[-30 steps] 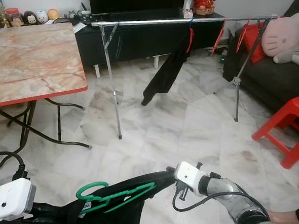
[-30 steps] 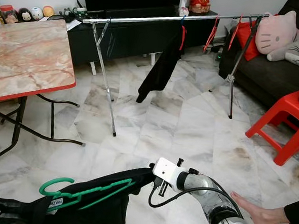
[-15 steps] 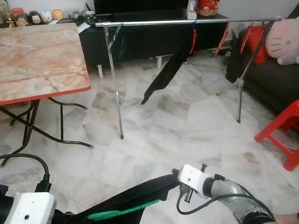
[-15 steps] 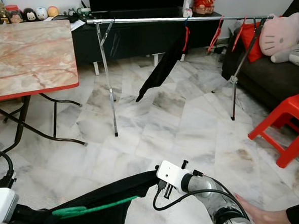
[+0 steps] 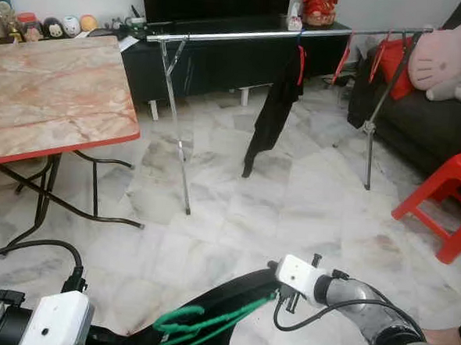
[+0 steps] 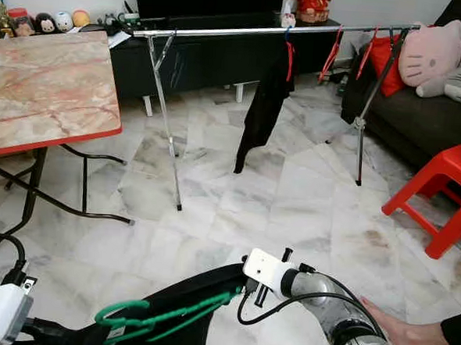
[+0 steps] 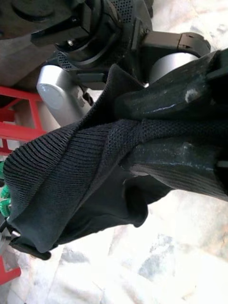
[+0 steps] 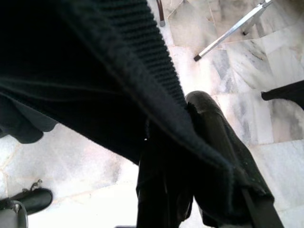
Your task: Hang hanger
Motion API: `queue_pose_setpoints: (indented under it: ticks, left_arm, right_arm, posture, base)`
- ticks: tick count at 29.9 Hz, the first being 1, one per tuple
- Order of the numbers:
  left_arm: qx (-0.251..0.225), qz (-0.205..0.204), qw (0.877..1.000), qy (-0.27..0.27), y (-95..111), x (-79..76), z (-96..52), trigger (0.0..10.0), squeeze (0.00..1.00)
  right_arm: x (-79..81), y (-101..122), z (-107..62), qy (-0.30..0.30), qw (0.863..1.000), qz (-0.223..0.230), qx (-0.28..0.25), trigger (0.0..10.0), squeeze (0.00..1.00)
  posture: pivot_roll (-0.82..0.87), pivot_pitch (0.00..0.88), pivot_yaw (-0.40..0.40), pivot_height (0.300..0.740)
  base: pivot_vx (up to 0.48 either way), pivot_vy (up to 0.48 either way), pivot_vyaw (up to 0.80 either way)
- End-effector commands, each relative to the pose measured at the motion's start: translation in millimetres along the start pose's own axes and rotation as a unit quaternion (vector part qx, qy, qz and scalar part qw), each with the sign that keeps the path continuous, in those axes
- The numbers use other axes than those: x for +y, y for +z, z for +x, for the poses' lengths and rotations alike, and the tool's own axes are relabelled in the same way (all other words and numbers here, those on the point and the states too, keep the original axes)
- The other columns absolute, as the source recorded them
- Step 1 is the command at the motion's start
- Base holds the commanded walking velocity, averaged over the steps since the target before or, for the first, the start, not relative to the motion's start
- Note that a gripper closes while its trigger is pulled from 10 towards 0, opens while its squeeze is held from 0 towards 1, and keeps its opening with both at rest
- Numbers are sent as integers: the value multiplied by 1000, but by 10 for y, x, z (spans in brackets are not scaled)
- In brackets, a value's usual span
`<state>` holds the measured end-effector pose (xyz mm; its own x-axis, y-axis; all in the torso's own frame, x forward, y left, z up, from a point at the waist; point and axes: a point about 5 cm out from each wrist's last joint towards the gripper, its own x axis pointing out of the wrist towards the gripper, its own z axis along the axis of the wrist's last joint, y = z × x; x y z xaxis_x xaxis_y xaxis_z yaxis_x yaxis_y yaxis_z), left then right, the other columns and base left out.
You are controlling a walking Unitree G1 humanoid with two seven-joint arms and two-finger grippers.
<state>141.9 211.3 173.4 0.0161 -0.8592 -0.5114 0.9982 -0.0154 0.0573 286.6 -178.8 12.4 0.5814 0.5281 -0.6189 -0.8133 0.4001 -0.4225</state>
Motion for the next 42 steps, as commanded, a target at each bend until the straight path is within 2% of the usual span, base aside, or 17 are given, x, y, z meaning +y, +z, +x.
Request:
queue_pose_setpoints:
  ticks: [1,7,12,16,18,20,21,22,23,24,25,30,34,35,36,37,42]
  left_arm:
    - [-47,36,997,-39,212,-38,-59,10000,0]
    - [-106,20,994,-11,270,48,-124,10000,0]
    - [-120,14,993,-4,276,67,-137,10000,0]
    - [-184,-2,982,50,292,145,-156,10000,0]
    - [-172,-5,984,50,262,142,-141,10000,0]
    - [-127,-6,991,40,173,109,-111,10000,0]
    - [-120,-8,992,38,155,100,-111,10000,0]
    - [-117,-11,992,37,146,95,-112,10000,0]
    - [-112,-12,993,36,135,92,-111,10000,0]
    - [-104,-13,994,34,120,91,-109,10000,0]
    - [-101,-13,994,33,113,90,-108,10000,0]
    - [-95,-18,995,32,82,82,-113,10000,0]
    - [-69,-22,997,22,38,58,-123,10000,0]
    - [-68,-22,997,24,33,61,-123,10000,0]
    - [-70,-23,997,27,27,69,-120,10000,0]
    - [-72,-23,997,29,23,73,-117,10000,0]
    - [-108,-25,992,53,42,113,-68,10000,0]
  right_arm:
    - [-90,-452,-295,-45,993,36,106,0,0]
    - [-59,-461,-286,-44,993,39,106,0,0]
    - [-51,-459,-281,-43,993,38,106,0,0]
    - [-49,-458,-274,-54,992,64,100,0,0]
    - [-47,-453,-269,-55,991,67,98,0,0]
    - [-44,-454,-268,-54,992,64,99,0,0]
    - [-44,-457,-270,-54,991,69,99,6431,0]
    - [-44,-460,-271,-54,991,72,99,6431,0]
    - [-47,-463,-276,-54,991,75,99,9098,0]
    - [-55,-466,-283,-54,991,77,99,9608,639]
    - [-58,-467,-286,-53,991,78,98,10000,1000]
    - [-94,-463,-307,-54,990,89,91,10000,1000]
    - [-98,-492,-342,-52,991,70,98,10000,1000]
    - [-93,-495,-344,-50,991,71,98,10000,408]
    - [-82,-492,-340,-46,991,77,94,10000,75]
    - [-74,-487,-334,-45,992,81,91,10000,0]
    - [0,-426,-268,-30,990,126,58,10000,0]
  posture:
    - [4,0,12,732]
    - [4,0,13,732]
    - [4,0,13,732]
    - [0,0,14,732]
    - [-1,0,10,732]
    - [-1,0,10,732]
    - [-1,0,10,732]
    - [-1,0,10,732]
    - [0,0,8,732]
    - [0,0,8,732]
    - [0,0,8,732]
    - [-3,0,8,732]
    - [-2,0,8,732]
    - [-2,0,8,732]
    - [-2,0,8,732]
    - [-4,0,10,732]
    - [-6,0,13,732]
  base:
    - [0,0,0]
    - [0,0,0]
    - [0,0,0]
    - [0,0,0]
    - [0,0,0]
    - [0,0,0]
    - [0,0,0]
    - [0,0,0]
    - [0,0,0]
    - [0,0,0]
    - [0,0,0]
    - [0,0,0]
    - [0,0,0]
    - [0,0,0]
    - [0,0,0]
    - [0,0,0]
    - [0,0,0]
